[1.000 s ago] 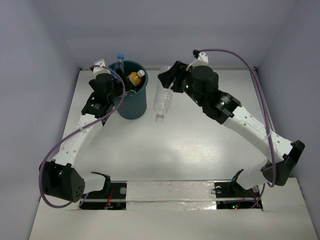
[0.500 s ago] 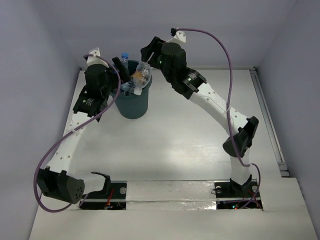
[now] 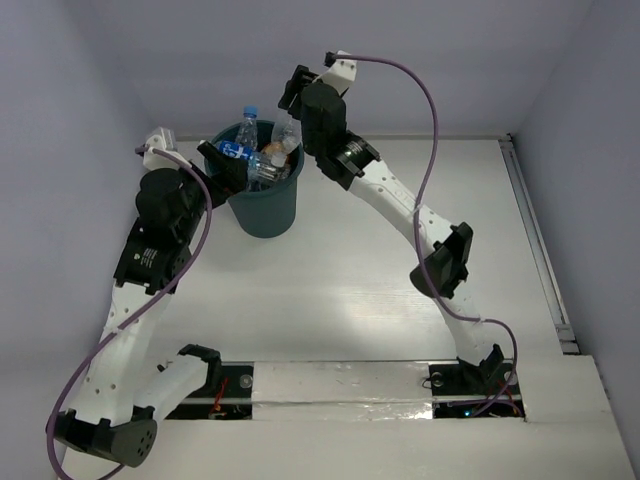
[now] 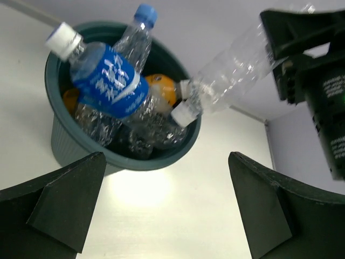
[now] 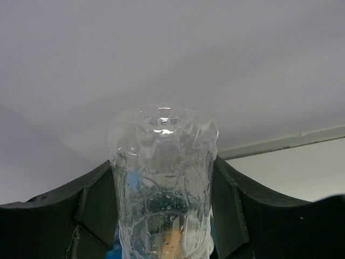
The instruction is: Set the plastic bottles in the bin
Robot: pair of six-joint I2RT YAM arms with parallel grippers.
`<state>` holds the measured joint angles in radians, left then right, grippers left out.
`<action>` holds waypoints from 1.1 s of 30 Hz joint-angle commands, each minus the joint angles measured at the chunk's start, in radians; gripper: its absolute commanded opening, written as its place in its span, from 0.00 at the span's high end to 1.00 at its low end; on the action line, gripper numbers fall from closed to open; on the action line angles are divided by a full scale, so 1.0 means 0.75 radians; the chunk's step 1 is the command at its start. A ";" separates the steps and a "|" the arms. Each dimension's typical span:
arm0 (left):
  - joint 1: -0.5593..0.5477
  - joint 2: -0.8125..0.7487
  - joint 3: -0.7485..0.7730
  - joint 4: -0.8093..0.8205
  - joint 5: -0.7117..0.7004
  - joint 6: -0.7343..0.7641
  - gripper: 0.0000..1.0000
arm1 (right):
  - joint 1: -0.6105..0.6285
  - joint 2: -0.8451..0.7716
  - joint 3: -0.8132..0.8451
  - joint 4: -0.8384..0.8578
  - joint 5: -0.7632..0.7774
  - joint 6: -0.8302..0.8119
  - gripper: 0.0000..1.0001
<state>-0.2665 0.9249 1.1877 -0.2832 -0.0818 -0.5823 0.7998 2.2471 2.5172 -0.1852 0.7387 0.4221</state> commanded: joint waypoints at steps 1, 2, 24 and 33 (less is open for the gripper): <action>0.010 -0.022 -0.041 -0.046 0.023 -0.029 0.01 | -0.003 0.061 0.086 0.114 0.126 -0.205 0.46; 0.010 -0.026 -0.048 -0.062 0.017 -0.027 0.01 | 0.009 0.060 0.054 0.142 0.134 -0.272 0.45; 0.010 0.023 -0.140 -0.009 -0.005 -0.036 0.01 | 0.167 -0.126 -0.444 0.397 0.089 -0.469 0.24; 0.010 0.023 -0.046 -0.054 -0.010 -0.038 0.01 | 0.167 -0.409 -0.777 0.261 -0.107 -0.137 0.02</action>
<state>-0.2665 0.9535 1.0954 -0.3424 -0.0895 -0.6044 0.9230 2.0586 1.9804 0.0177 0.7109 0.2138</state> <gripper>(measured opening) 0.989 0.952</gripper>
